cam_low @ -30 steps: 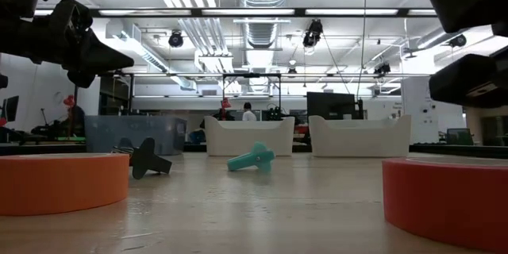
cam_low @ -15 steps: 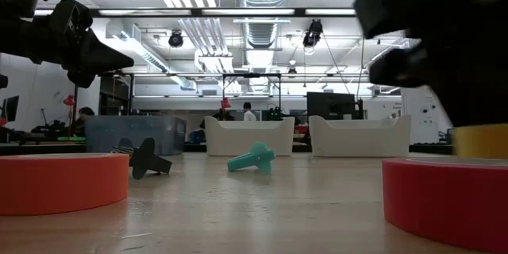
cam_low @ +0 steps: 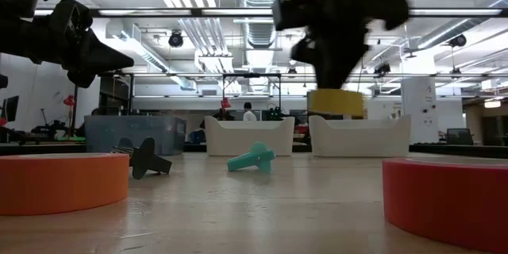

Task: Pick and place Stapler, Stapler remover, tape
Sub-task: Put the yellow tape into the left white bin

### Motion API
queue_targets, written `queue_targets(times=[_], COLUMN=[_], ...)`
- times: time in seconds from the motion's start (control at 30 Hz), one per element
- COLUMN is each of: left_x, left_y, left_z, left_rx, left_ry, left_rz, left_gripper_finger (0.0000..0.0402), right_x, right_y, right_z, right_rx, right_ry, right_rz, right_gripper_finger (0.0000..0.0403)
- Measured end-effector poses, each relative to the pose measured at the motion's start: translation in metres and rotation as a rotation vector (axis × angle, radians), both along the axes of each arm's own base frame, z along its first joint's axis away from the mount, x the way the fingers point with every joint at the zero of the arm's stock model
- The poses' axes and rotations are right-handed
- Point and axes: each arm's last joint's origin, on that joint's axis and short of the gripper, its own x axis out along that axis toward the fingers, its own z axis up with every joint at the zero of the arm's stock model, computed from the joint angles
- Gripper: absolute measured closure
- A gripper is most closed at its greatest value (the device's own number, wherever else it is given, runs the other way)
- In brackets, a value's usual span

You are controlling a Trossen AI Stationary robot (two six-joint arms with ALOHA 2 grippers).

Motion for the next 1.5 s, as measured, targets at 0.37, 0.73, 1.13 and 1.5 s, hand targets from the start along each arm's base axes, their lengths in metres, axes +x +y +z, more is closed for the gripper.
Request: queue_targets(times=[0.37, 0.73, 1.13, 1.5], left_x=[0.000, 0.000, 0.000, 0.000], left_y=[0.000, 0.000, 0.000, 0.000], left_z=[0.000, 0.000, 0.000, 0.000], left_rx=[0.000, 0.000, 0.000, 0.000], left_ry=[0.000, 0.000, 0.000, 0.000], left_rz=[0.000, 0.000, 0.000, 0.000], left_gripper_finger=[0.0376, 0.0376, 0.0377, 0.0378], right_x=[0.020, 0.023, 0.023, 0.018], right_y=[-0.084, -0.156, -0.231, -0.278], right_z=[0.035, 0.056, 0.062, 0.018], right_rx=[-0.044, -0.104, -0.168, -0.080], right_ry=[-0.167, -0.341, -0.587, -0.519], right_rz=[-0.071, -0.187, -0.421, -0.606], right_gripper_finger=[0.0357, 0.0355, 0.0355, 0.0353])
